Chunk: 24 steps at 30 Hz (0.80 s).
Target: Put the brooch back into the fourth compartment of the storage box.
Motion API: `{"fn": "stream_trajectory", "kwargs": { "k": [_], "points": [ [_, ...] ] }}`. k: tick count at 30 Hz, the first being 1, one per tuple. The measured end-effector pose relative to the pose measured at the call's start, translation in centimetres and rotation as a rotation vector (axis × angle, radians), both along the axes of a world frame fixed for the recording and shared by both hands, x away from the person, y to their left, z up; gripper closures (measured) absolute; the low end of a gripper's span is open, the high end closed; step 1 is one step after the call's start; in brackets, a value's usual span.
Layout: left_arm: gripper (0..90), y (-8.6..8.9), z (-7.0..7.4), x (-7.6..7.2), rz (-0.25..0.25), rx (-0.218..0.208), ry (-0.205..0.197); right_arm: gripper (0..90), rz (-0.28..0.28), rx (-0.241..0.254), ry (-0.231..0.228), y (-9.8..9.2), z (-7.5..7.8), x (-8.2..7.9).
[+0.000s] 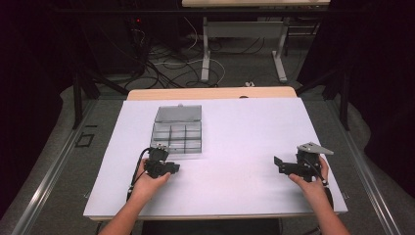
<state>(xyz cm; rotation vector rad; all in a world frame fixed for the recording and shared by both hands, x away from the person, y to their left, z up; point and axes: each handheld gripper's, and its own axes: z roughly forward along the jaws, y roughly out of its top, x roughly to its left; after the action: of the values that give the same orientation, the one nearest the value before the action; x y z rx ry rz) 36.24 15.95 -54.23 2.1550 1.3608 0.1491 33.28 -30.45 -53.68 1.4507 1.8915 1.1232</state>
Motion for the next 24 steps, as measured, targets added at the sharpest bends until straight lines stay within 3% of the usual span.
{"fn": "stream_trajectory", "kwargs": {
  "k": [24],
  "points": [
    [71.8,0.11,0.02,-0.01,0.007,-0.012,0.004,0.0,0.005,-0.011,-0.002,-0.18,-0.05,0.04]
  ]
}}
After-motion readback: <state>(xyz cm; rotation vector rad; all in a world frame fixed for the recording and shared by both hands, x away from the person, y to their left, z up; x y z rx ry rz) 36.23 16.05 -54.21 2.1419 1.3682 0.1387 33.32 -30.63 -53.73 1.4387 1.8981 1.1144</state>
